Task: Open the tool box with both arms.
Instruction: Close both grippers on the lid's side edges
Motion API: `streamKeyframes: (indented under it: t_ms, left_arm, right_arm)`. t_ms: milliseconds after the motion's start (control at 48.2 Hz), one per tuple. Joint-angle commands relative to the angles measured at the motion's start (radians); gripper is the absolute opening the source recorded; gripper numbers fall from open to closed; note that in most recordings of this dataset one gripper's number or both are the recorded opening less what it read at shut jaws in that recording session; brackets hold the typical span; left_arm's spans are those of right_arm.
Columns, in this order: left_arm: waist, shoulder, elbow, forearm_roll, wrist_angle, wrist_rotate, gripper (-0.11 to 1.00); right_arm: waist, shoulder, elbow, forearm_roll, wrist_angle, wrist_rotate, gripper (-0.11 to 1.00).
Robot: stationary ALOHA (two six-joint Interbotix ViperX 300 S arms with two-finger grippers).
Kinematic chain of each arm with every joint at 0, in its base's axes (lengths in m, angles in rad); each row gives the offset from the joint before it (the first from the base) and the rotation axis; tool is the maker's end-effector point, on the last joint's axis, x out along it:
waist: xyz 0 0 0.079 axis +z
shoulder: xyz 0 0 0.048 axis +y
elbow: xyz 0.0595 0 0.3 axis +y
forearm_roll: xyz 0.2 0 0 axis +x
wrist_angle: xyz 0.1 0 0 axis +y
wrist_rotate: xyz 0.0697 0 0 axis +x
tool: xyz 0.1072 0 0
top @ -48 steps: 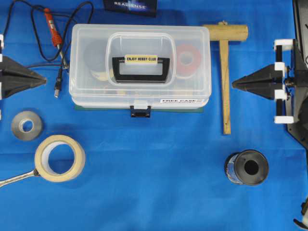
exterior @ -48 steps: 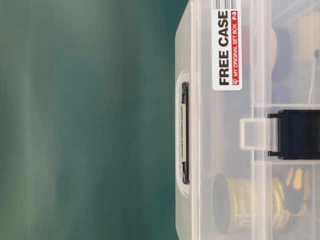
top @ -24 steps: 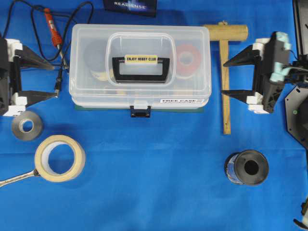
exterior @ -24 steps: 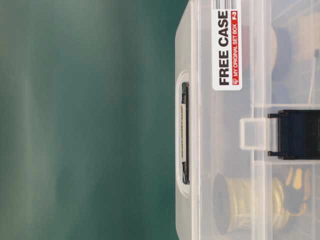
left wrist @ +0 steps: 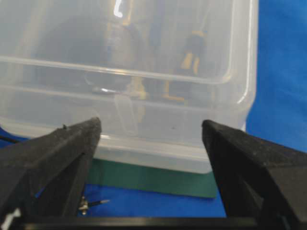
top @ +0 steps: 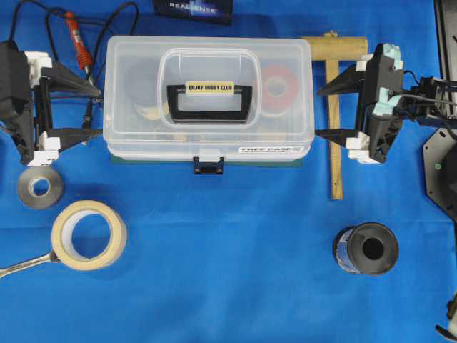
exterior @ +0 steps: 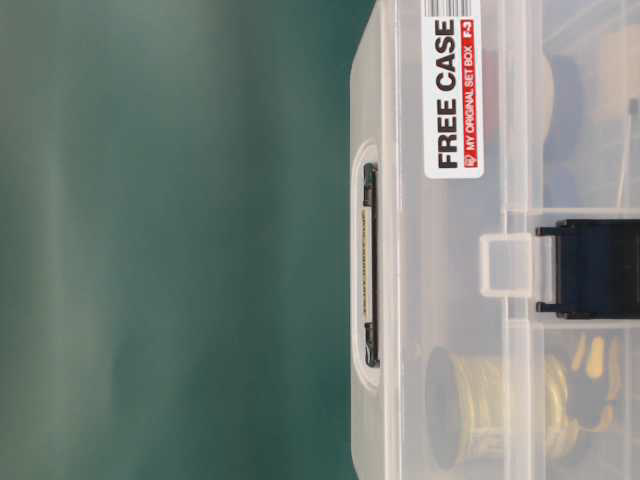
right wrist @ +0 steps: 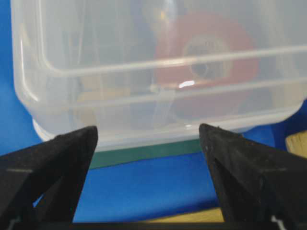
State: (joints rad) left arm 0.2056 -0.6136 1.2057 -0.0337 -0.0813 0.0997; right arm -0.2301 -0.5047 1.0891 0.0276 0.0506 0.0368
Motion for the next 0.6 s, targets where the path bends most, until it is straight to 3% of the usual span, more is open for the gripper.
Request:
streamKeyframes:
  t_ms: [0,581]
  left_arm:
    - [0.008,0.029,-0.041,-0.002,-0.043,0.003,0.83]
    - [0.009,-0.012,-0.055,-0.002,-0.043,0.003,0.83]
  right_arm:
    - [-0.002,0.009,-0.034,-0.005,-0.023,0.003,0.85]
    - [-0.002,0.003,-0.087,-0.008,-0.037,0.003,0.85]
